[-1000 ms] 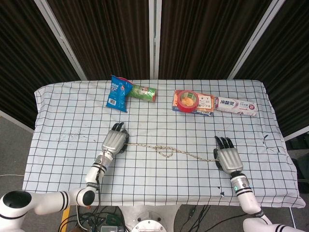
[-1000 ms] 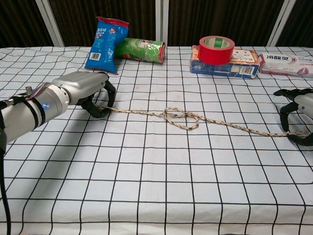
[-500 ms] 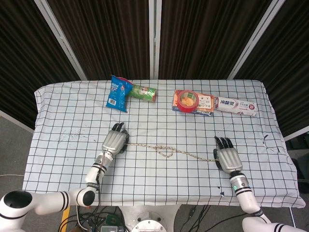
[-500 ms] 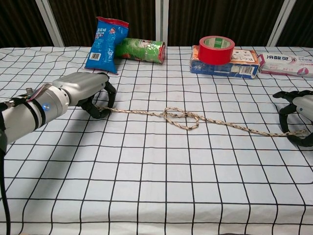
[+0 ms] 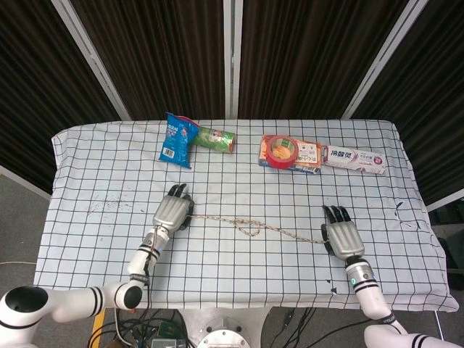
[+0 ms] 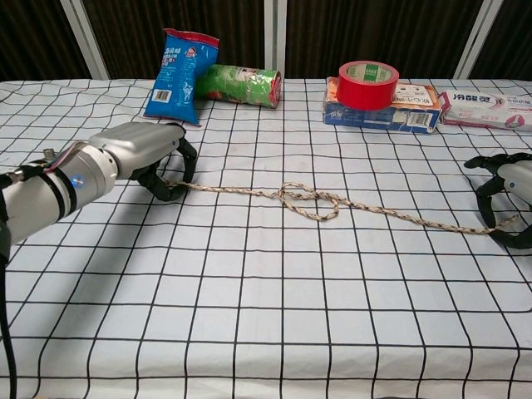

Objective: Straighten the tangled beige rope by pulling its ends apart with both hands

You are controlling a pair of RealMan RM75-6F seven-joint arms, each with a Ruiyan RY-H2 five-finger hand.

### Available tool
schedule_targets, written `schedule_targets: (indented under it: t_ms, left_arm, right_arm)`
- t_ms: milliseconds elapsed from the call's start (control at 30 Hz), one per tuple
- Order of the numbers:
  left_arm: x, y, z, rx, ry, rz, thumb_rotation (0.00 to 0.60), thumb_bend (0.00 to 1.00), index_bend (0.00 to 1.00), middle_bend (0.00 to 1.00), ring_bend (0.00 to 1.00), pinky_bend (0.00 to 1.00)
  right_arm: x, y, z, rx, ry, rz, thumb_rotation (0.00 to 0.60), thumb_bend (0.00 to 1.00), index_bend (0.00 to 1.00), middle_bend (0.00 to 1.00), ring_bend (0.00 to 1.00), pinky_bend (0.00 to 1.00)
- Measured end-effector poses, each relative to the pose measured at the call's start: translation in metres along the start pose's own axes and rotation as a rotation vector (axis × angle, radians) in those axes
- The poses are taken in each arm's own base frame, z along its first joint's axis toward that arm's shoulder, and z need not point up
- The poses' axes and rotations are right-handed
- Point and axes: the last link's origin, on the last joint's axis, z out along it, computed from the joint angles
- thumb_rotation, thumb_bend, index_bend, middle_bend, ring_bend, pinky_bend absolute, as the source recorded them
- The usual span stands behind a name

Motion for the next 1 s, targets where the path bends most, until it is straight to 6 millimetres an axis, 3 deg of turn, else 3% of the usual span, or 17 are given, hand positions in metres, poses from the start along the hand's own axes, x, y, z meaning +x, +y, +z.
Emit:
schedule_targets:
  t_ms: [1000]
  left_arm:
    - [0.008, -0.022, -0.006, 0.035, 0.035, -0.008, 0.600, 0.40, 0.58, 0.35, 0.04, 0.09]
  right_arm:
    - [0.008, 0.024, -0.007, -0.051, 0.042, 0.039, 0.600, 0.35, 0.65, 0.08, 0.00, 0.00]
